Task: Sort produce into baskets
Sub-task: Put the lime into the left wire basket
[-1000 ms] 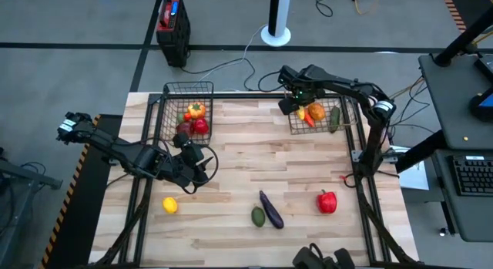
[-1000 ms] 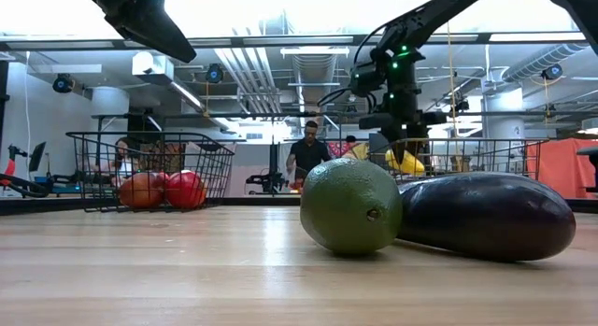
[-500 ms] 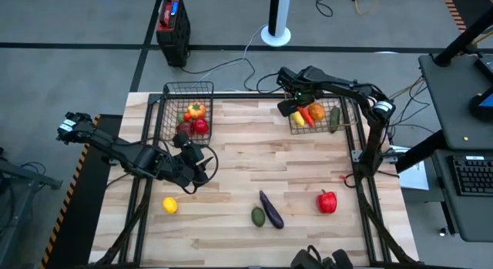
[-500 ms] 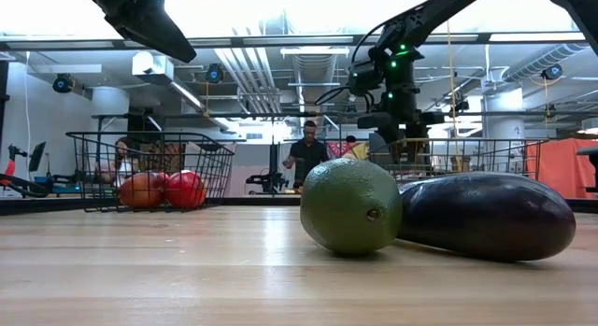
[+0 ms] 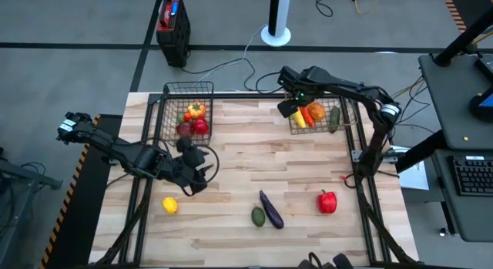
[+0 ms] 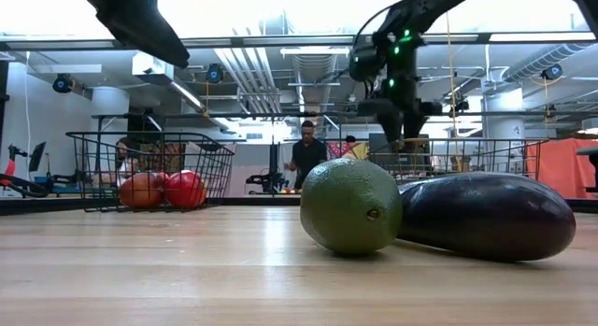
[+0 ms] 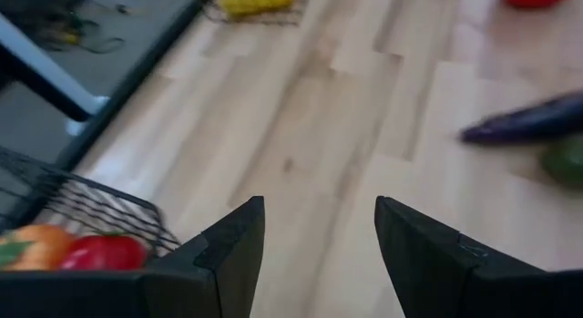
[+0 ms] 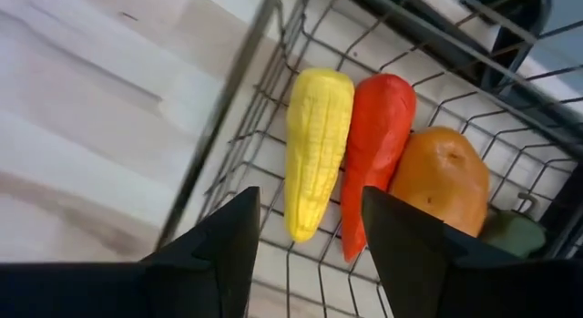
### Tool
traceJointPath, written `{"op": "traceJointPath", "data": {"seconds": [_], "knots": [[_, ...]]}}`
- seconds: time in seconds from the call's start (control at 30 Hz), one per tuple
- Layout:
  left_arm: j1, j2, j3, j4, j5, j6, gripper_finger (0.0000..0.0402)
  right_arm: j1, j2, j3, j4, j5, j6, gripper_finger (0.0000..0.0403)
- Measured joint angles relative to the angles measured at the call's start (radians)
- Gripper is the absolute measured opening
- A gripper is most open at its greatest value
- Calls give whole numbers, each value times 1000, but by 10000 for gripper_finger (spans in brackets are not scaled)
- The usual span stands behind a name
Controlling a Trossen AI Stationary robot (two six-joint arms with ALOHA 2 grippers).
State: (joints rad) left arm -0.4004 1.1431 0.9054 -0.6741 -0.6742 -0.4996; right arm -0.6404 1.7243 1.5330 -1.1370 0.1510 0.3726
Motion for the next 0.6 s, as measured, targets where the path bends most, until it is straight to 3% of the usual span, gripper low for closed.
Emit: {"op": "traceJointPath", "data": {"seconds": [0.2, 0.33, 0.6], "knots": [[-14, 0, -1, 1, 64, 0, 191, 73, -121, 0, 2, 9, -17, 184], [-24, 11, -5, 46, 64, 10, 191, 183, -195, 0, 13, 20, -24, 183], [-35, 183, -5, 361, 145, 218, 191, 515, -282, 0, 21, 221, 63, 180]]}}
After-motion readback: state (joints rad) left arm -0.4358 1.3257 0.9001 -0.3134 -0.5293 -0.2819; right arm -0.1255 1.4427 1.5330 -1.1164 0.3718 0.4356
